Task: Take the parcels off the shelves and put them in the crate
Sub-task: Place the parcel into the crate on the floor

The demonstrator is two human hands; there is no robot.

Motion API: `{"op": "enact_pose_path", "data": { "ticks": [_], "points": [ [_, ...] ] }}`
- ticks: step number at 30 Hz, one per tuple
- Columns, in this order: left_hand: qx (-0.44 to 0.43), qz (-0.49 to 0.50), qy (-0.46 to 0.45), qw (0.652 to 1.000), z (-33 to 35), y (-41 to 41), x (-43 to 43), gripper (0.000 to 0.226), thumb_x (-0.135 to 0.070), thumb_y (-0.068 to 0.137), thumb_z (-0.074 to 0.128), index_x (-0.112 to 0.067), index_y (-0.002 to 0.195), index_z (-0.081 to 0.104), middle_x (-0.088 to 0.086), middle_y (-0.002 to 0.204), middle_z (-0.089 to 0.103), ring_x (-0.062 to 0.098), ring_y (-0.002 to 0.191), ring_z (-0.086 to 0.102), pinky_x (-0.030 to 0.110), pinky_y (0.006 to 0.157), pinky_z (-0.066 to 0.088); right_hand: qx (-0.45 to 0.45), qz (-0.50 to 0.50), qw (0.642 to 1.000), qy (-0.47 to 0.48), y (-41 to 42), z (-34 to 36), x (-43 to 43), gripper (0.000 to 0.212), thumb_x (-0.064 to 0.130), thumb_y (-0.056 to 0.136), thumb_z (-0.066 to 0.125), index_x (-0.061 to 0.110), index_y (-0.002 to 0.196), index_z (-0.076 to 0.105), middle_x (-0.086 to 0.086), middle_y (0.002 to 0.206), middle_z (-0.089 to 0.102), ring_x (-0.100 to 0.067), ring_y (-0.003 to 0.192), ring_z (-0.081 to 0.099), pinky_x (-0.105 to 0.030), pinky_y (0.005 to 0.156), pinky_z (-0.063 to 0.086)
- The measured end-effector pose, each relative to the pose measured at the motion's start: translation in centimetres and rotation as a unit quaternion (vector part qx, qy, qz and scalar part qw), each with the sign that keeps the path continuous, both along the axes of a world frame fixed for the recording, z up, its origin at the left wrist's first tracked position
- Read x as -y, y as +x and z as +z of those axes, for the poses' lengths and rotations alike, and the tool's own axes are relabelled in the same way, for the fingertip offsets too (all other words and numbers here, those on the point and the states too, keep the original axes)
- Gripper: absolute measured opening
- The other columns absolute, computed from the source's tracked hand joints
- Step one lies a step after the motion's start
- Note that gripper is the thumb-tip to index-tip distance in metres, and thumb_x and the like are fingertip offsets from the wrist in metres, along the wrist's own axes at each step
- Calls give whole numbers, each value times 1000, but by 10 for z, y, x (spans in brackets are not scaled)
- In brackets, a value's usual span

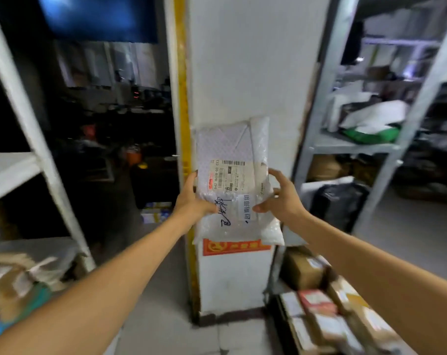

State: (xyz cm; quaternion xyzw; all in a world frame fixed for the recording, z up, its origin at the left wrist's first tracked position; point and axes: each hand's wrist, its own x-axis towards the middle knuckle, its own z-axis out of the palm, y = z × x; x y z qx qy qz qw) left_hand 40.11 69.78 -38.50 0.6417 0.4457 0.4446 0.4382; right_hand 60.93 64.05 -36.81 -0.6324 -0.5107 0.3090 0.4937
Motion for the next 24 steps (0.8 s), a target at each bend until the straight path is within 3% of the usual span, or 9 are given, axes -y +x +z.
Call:
{"op": "enact_pose_path", "data": {
  "ticks": [4,7,11,14,19,24],
  "points": [
    [-41,-109,-9,993,-14,98,-4,94,3,59,82,-30,134,38,3,112,59,20,101,58,42,87,55,1,-114,994,4,80,-13,50,94,-19,53,78,27,130,50,-10,106,68,-31,94,68,-54,80,56],
    [-47,-211,-5,976,-17,171,-4,93,5,58,81,-26,135,38,8,116,59,26,107,57,47,90,53,0,-199,980,-1,128,-16,85,90,-19,56,77,28,128,50,-11,101,71,-30,90,70,-53,79,56],
    [-36,-320,15,947,-16,253,-3,93,11,57,82,-14,136,40,8,120,60,25,109,58,43,93,52,-7,-304,953,-7,172,-15,121,91,-18,61,75,26,135,46,-15,96,71,-30,89,70,-51,81,57],
    [-41,-378,19,925,-17,300,-7,95,10,56,83,-16,137,39,4,118,61,20,105,58,36,88,52,-12,-370,929,-3,189,-19,135,91,-16,61,75,28,135,46,-13,98,71,-29,91,69,-50,83,56],
    [-49,-458,4,887,-42,354,-10,83,12,56,82,-17,124,45,2,111,65,23,105,62,38,85,55,-16,-445,895,-5,207,-42,147,90,-16,57,77,23,133,48,-12,114,65,-32,101,64,-53,81,56],
    [-84,-494,-27,865,-79,400,-21,102,6,56,86,-15,142,34,12,133,56,29,117,56,50,97,49,-31,-470,881,-32,246,-77,141,91,-19,56,75,19,134,48,-7,118,63,-30,101,65,-53,83,56]
  ]
}}
